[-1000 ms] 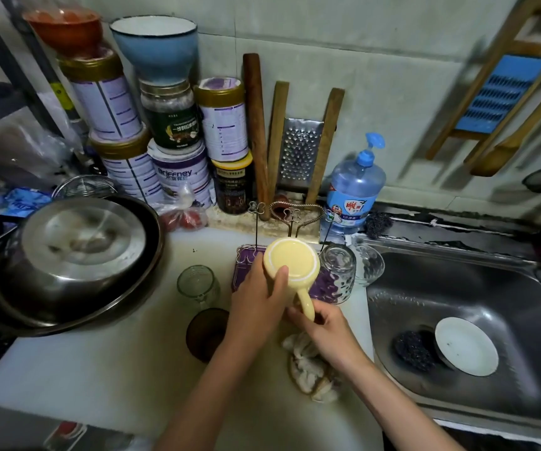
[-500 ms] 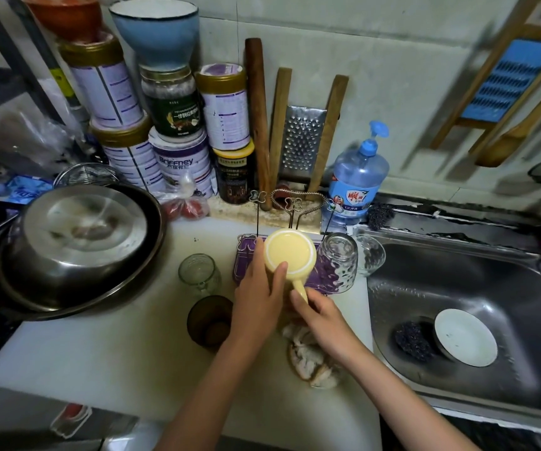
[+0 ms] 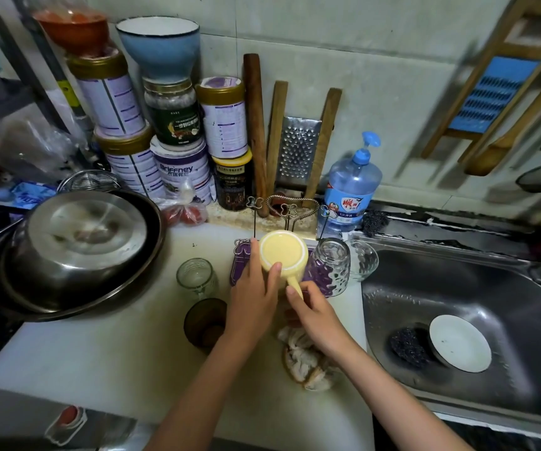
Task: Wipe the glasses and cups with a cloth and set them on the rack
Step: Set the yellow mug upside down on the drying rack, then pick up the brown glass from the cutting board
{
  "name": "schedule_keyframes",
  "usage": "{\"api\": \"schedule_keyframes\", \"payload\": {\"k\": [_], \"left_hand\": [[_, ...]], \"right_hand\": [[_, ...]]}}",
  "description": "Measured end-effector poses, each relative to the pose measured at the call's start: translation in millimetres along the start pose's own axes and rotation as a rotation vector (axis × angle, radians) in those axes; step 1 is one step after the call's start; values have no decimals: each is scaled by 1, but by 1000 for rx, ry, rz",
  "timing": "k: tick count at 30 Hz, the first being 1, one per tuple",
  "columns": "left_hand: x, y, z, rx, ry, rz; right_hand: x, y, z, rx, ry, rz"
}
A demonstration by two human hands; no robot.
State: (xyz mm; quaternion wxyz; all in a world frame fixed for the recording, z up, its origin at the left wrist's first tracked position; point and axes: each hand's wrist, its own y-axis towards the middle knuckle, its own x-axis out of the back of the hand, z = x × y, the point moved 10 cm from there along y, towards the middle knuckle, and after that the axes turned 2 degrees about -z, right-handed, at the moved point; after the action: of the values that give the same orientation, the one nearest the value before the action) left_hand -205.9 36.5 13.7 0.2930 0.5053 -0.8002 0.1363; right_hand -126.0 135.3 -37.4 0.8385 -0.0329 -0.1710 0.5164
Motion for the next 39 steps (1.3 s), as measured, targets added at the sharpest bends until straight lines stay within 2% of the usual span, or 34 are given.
{"api": "schedule_keyframes", "payload": {"k": [7, 13, 16, 20, 28, 31, 34, 39], "left_hand": [[25, -27, -2, -68, 17, -134], [65, -65, 25, 20, -76, -394], [83, -85, 52, 117, -43, -511], [74, -95, 89, 245, 15, -487], [41, -96, 127, 356, -61, -348], [31, -93, 137, 403, -183, -336], [25, -91, 145, 465, -322, -358], [25, -87, 149, 479, -369, -384]], "right_hand": [[19, -15, -7, 28, 16, -74], [26, -32, -22, 25, -46, -115], [27, -37, -31, 42, -240, -122], [20, -35, -44, 107, -539, -119], [-2, -28, -58, 133, -855, -90], [4, -27, -54, 81, -902, -85], [7, -30, -46, 118, -961, -69], [20, -39, -27, 345, -816, -104]]}}
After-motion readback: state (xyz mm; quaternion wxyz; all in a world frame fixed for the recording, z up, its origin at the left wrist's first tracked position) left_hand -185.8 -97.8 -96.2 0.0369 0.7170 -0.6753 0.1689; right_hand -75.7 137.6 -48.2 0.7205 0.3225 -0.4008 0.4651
